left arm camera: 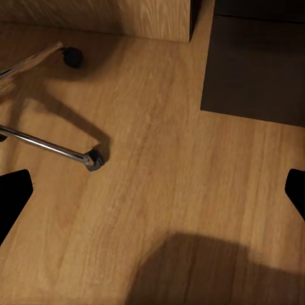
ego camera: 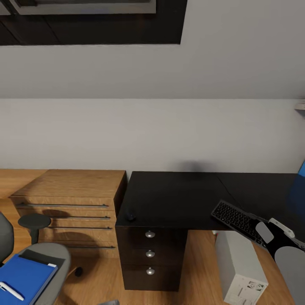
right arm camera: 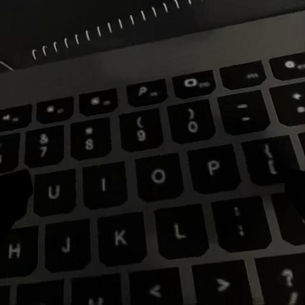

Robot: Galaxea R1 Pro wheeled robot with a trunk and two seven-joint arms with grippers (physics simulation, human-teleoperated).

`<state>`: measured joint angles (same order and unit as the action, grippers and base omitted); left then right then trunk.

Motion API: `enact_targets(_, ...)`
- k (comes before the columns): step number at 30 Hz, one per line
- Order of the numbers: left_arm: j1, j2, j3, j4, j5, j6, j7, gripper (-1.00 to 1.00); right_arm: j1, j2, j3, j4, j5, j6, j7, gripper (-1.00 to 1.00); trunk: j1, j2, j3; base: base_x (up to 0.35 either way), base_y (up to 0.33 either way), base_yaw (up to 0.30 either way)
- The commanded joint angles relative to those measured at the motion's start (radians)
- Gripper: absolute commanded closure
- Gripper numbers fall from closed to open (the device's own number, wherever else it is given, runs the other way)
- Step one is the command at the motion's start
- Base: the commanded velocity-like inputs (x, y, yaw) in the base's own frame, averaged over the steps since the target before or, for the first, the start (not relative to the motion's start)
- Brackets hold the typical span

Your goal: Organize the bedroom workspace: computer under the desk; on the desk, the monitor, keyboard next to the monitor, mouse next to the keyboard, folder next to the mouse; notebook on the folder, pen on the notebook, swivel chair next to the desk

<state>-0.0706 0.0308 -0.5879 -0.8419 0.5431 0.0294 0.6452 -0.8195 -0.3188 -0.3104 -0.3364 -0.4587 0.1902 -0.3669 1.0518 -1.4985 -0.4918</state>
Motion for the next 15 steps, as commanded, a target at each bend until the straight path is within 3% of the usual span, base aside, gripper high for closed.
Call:
enact_targets(1, -0.001, 0.001, -0.006, -0.002, 0.005, 0.003, 0.008, -1.0, 0.0, 0.001, -0.006, 0.023, -0.021, 0.004, -0.004, -1.0, 0.0, -0.001, -0.001, -0.004, 0.002, 0.0)
enact_targets(15, -0.001, 0.0, -0.006, -0.001, 0.005, 0.007, 0.008, -1.0, 0.0, 0.001, -0.005, 0.019, -0.02, 0.003, -0.004, -1.0, -0.05, 0.09, 0.039, 0.0, 0.0, 0.0)
